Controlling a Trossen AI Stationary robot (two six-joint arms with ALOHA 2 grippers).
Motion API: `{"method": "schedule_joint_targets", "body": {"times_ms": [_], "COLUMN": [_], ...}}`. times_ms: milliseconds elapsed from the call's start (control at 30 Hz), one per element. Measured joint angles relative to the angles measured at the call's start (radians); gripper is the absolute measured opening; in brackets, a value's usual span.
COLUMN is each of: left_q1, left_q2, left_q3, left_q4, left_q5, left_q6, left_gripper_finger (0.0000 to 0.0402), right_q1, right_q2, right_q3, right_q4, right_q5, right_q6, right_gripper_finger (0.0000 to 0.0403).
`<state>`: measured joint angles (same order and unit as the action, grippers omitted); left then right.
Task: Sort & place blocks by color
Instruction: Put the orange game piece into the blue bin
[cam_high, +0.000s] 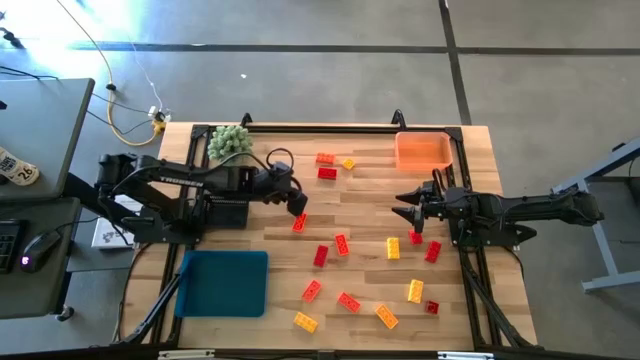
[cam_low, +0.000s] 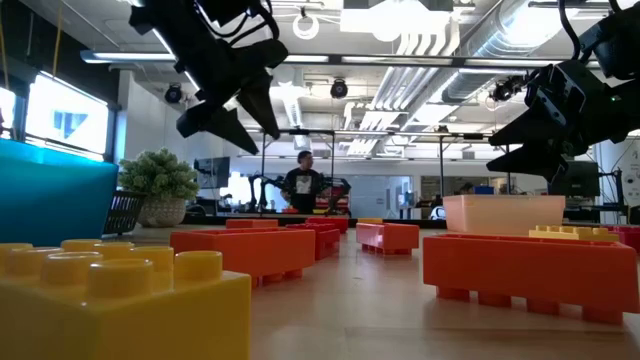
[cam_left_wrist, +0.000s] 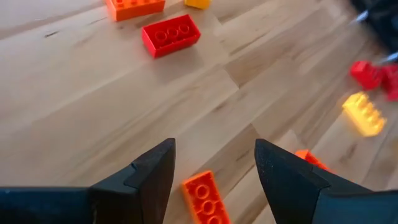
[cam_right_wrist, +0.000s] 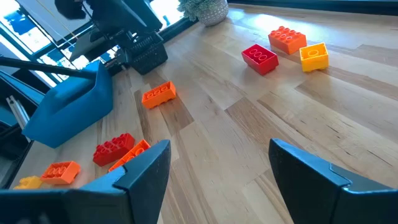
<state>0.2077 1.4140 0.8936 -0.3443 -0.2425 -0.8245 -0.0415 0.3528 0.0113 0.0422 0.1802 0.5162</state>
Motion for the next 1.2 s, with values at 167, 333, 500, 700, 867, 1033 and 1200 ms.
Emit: {"method": "schedule_joint_targets", "body": {"times_ms": [167,333,500,700,867,1033,1200], "left_q1": [0.037,0.038,0.004,-0.056,-0.083,-0.093,-0.1], "left_q2": [-0.01,-0.01,-0.003,0.055,0.127,0.181,0.22], "left_q3": [0.038,0.089,0.094,0.095,0.095,0.094,0.094], "left_q4": [0.004,0.004,-0.003,-0.011,-0.004,0.002,0.002], "left_q5": [0.046,0.04,0.037,0.01,0.009,0.007,-0.008], "left_q6": [-0.036,-0.028,-0.029,-0.038,-0.049,-0.083,-0.092], "left_gripper_finger": [0.0207,0.0201,0.0195,0.0193,0.0193,0.0193,0.0193], "right_q1": [0.0,0.0,0.0,0.0,0.0,0.0,0.0], "right_q2": [0.0,0.0,0.0,0.0,0.0,0.0,0.0], "right_q3": [0.0,0.0,0.0,0.0,0.0,0.0,0.0], "right_q4": [0.0,0.0,0.0,0.0,0.0,0.0,0.0], "right_q5": [0.0,0.0,0.0,0.0,0.0,0.0,0.0], "right_q6": [0.0,0.0,0.0,0.0,0.0,0.0,0.0], "right_gripper_finger": [0.0259,0.0259,0.0259,0.0259,0.0259,0.0259,0.0259]}}
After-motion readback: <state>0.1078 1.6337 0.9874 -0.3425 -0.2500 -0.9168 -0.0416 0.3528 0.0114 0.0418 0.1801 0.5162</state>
